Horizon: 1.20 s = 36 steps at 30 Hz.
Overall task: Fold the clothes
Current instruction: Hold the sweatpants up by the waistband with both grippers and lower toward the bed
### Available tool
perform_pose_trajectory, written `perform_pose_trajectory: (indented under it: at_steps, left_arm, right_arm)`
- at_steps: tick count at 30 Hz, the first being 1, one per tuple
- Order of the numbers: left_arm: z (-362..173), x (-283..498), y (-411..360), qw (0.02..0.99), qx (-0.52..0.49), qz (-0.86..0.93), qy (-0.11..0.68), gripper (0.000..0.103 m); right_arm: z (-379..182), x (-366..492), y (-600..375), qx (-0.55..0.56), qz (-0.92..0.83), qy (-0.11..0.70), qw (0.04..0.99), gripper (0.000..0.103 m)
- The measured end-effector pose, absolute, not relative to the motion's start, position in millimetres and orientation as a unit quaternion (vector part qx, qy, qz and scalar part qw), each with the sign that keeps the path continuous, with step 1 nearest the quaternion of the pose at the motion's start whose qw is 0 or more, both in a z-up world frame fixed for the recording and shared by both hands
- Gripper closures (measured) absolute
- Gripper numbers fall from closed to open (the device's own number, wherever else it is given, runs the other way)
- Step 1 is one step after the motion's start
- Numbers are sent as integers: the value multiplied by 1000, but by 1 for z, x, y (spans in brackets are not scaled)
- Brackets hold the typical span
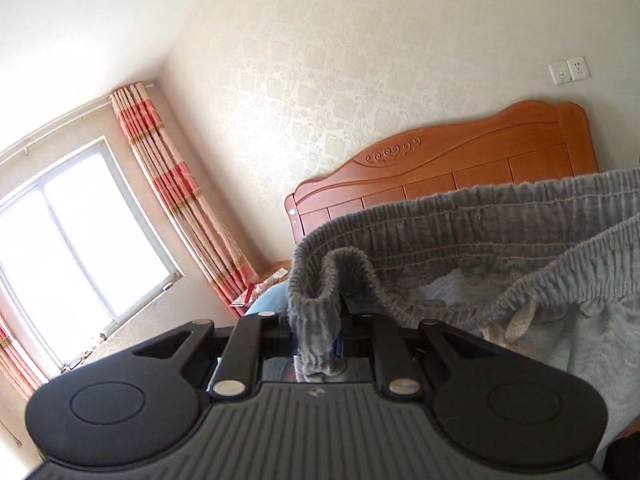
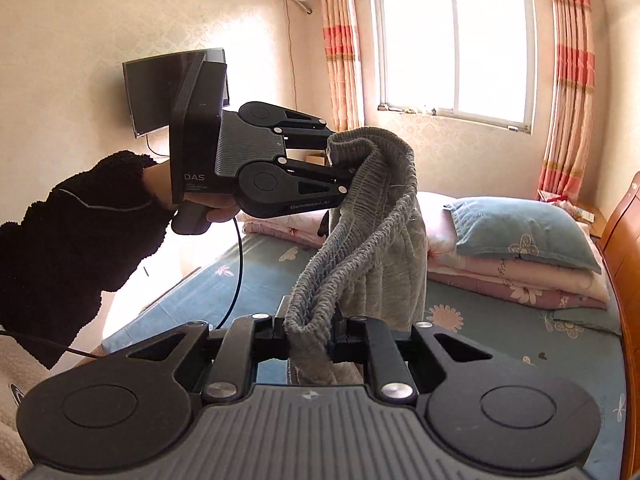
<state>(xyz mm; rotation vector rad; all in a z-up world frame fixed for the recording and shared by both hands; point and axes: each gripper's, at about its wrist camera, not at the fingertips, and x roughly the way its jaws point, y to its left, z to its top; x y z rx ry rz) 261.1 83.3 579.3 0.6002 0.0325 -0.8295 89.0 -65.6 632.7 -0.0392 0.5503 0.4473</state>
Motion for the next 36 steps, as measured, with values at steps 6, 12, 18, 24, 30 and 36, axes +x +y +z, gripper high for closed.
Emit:
perform_pose_trajectory:
  at_steps: [6,12,18,24,30,36]
  left_arm:
    - [626,251,83,884,262,-385,-35,89]
    - [622,247,66,875,272,-400,-32,89]
    - [524,267,26,839,315,-436,81,89]
    - [391,293,-4,794,337,-455,221,89]
    - [291,314,-39,751,371,-441,323,89]
    - [253,326,-81,750,368,-415,361,89]
  right_arm:
    - [673,70,-61,-32,221,198,954,85]
    - [675,61,-68,-25,228,173,958,85]
    - [593,84,-92,34,220,286,932,85]
    - [452,114,-127,117,184,427,878,85]
    - [325,137,-170,188,130,503,834,85]
    - [255,162,-232,247,97,522,811,85]
